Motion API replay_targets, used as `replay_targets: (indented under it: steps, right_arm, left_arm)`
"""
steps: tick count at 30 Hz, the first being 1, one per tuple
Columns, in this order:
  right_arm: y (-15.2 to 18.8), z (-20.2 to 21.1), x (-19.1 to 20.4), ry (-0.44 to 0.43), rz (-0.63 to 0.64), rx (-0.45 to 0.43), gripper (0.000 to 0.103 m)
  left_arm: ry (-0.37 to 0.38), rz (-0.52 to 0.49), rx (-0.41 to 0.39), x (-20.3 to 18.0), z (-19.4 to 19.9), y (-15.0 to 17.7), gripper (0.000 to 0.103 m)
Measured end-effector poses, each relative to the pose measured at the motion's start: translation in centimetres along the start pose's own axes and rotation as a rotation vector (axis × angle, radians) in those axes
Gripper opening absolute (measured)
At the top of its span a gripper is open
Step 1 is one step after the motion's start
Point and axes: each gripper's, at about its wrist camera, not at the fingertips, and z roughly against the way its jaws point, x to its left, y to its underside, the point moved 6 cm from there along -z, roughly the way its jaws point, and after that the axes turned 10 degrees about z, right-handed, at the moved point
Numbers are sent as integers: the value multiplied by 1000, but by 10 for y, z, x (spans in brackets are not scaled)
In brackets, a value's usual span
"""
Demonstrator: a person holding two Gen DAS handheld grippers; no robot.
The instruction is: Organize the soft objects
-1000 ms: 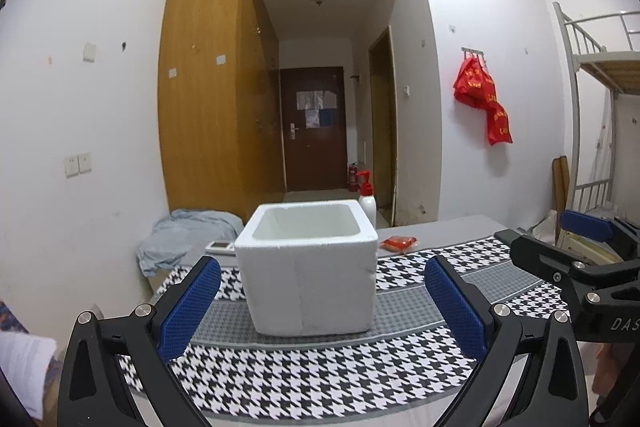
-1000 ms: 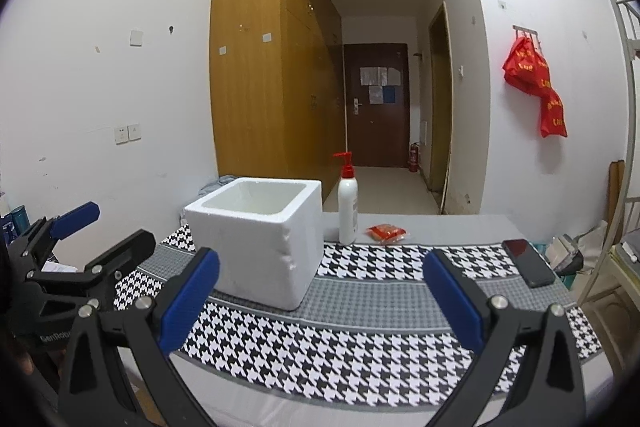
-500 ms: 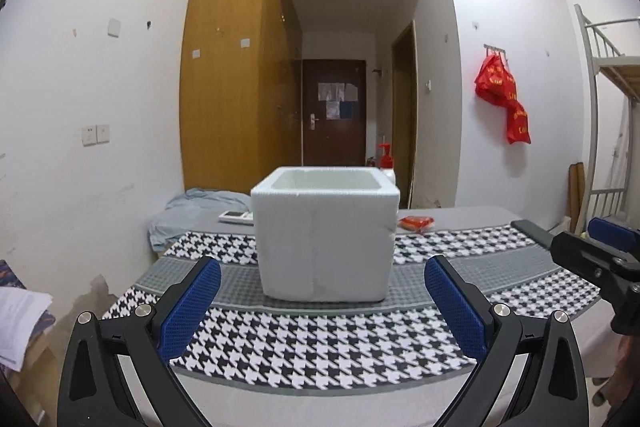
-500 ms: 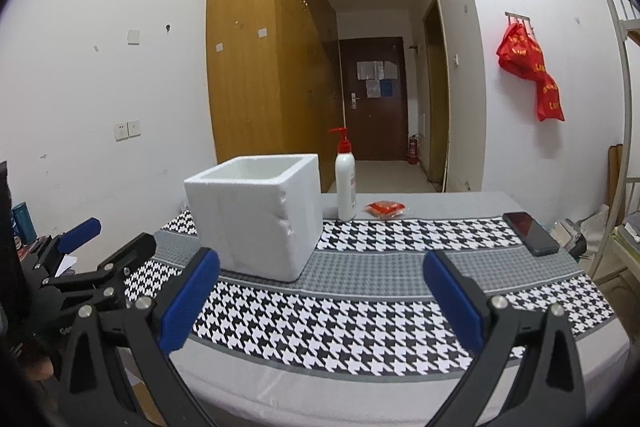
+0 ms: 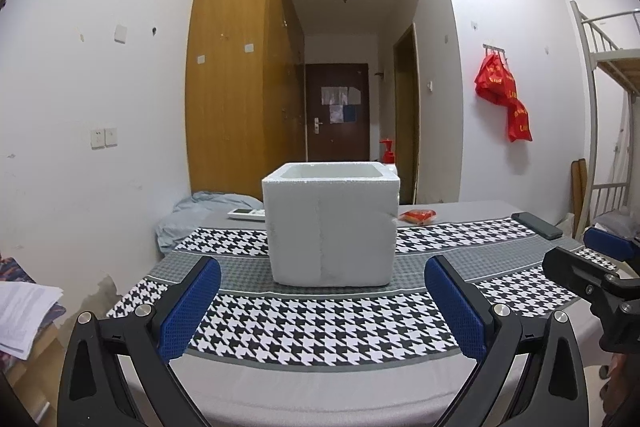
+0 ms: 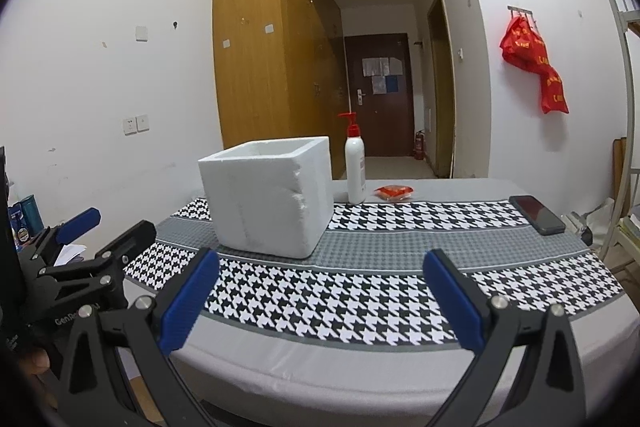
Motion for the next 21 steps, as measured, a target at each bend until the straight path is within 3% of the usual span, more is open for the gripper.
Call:
replay_targets:
  steps: [14,21]
  right_arm:
    - [-7,42,12,15,42,-69,103]
    - [-7,39,13,11,43,-76,103]
  left_arm:
    - [18,-15,-61,-5,44,-8,102]
    - [15,-11,-67,-4,45,-8,102]
